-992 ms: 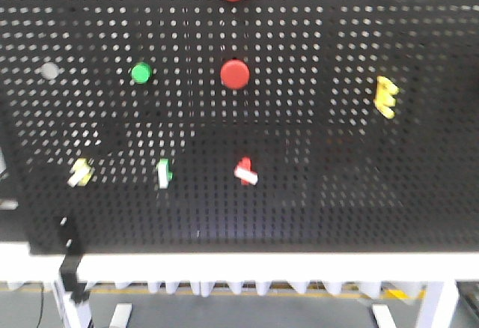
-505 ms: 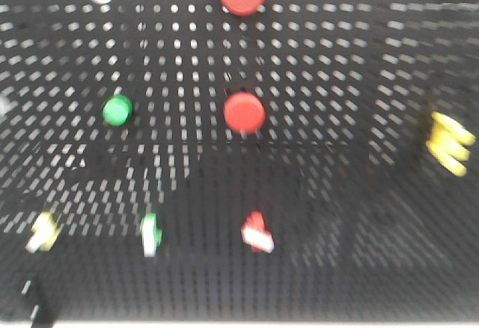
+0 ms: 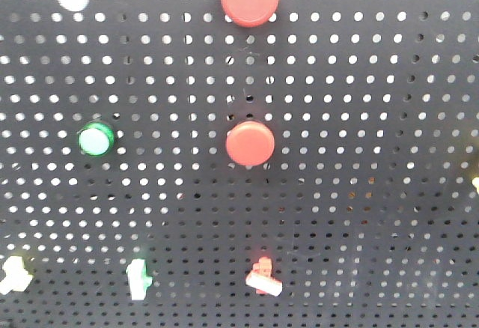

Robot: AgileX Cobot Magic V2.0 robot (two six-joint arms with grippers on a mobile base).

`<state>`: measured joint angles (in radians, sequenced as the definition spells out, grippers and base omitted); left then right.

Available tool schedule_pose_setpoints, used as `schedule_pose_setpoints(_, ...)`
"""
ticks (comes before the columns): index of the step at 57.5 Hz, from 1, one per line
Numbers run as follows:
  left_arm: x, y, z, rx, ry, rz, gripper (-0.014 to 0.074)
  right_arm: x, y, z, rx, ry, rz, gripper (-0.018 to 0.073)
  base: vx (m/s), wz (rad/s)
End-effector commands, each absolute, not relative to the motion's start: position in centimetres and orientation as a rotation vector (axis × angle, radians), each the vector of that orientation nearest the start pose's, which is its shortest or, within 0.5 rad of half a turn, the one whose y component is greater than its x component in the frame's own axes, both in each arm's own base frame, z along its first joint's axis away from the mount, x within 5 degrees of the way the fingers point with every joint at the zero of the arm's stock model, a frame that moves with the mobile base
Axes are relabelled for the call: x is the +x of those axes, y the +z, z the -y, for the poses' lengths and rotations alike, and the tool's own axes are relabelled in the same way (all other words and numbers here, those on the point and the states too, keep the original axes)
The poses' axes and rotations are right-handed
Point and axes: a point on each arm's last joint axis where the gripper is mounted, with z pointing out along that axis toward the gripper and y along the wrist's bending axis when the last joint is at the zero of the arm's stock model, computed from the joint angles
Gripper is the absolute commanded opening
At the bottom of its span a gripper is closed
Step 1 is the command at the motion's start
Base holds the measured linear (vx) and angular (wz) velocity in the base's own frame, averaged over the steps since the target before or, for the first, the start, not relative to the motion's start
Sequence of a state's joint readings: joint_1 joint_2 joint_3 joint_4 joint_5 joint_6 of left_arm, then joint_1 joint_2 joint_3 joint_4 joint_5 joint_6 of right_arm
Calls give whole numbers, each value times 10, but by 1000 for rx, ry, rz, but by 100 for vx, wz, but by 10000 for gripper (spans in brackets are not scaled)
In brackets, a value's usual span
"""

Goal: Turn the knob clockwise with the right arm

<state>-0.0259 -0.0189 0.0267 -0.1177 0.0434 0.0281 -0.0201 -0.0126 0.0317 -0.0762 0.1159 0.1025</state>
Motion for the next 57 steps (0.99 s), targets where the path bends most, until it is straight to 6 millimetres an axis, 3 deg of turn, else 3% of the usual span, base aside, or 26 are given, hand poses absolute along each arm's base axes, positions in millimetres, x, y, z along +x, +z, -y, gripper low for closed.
schedule_pose_setpoints(1,56,204,1,-65,-103,-1465,-6,56,199,2,26,-14,-1532,-9,3,-1)
schedule_pose_setpoints(19,56,204,1,-65,-103,-1465,-6,56,202,1,24,-12,-1498,-9,1,0)
schedule_pose_setpoints(28,56,204,1,-65,-103,-1465,-6,54,219,0,17,1,-1355,-9,0,0)
schedule_pose_setpoints(34,56,204,1,-65,-103,-1465,-6,48,242,1,11,-15,-1336,-9,0,0)
schedule_pose_setpoints(40,56,204,1,-65,-103,-1465,-6,40,288,2,-38,-102,-1326,-9,0,0)
schedule_pose_setpoints(47,56,204,1,-65,-103,-1465,-6,40,354,3,-98,-212,-1293,-9,0,0)
schedule_pose_setpoints(51,56,204,1,-65,-103,-1465,-6,45,400,4,-96,-225,-1260,-9,0,0)
schedule_pose_setpoints(57,56,204,1,-65,-103,-1465,-6,70,457,5,-88,-232,-1269,-9,0,0)
